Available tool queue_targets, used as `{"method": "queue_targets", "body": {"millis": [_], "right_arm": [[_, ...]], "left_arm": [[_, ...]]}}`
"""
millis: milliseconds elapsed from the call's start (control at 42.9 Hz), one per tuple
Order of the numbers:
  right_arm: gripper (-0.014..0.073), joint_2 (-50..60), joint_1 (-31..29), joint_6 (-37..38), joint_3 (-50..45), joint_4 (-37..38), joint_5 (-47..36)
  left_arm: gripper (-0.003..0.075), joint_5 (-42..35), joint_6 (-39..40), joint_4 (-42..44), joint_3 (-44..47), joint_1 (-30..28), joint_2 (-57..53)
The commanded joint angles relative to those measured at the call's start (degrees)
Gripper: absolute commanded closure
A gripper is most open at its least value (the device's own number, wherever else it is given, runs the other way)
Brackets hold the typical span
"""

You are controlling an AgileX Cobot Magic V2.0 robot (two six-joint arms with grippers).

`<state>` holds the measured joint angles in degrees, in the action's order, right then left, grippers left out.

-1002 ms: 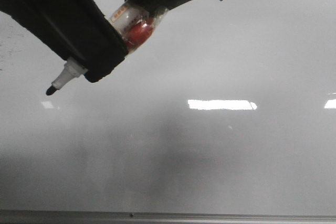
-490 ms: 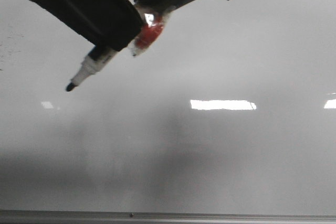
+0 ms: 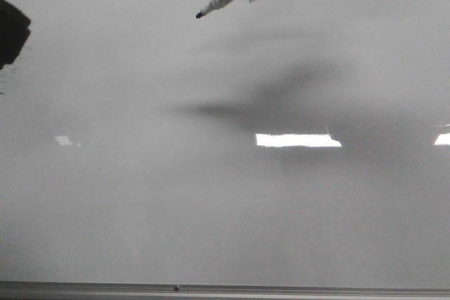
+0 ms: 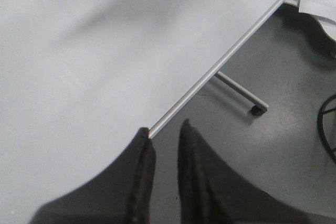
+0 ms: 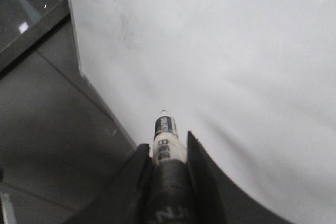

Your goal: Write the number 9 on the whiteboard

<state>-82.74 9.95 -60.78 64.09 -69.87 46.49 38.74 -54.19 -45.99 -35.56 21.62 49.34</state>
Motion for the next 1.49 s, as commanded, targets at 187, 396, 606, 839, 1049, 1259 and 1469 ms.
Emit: {"method": "queue_targets", "body": {"millis": [187,396,606,839,1049,1259,1469], "right_arm": [[0.0699,0.44,0.1,-7.04,-1.87,-9.07,-13.36],[0.0699,-3.31,0.1,-10.07,-1.87,-13.37,-16.78],[0.0699,-4.96,2.02,-16.02,-0.16,-19.82,-21.91],[0.0691,-9.16,8.2,-15.56,0.26,-17.75,-21.82],[0.069,-6.56,6.7,-14.88,-6.93,-16.89,-25.27],[0.069,-2.53,2.24,-14.99,-5.1,-16.14,-24.63],[0.069,-2.4,1.62,-14.94,-1.8,-16.14,-23.55]], "left_arm": [[0.0739,-4.7,0.51,-4.9,2.31,-0.09,-4.39],[0.0739,-4.7,0.51,-4.9,2.31,-0.09,-4.39],[0.0739,-4.7,0.51,-4.9,2.31,-0.09,-4.39],[0.0739,-4.49,0.51,-4.9,2.31,-0.09,-4.39],[0.0739,-4.49,0.51,-4.9,2.31,-0.09,-4.39],[0.0739,-4.49,0.51,-4.9,2.31,-0.09,-4.39],[0.0739,-4.49,0.51,-4.9,2.31,-0.09,-4.39]]}}
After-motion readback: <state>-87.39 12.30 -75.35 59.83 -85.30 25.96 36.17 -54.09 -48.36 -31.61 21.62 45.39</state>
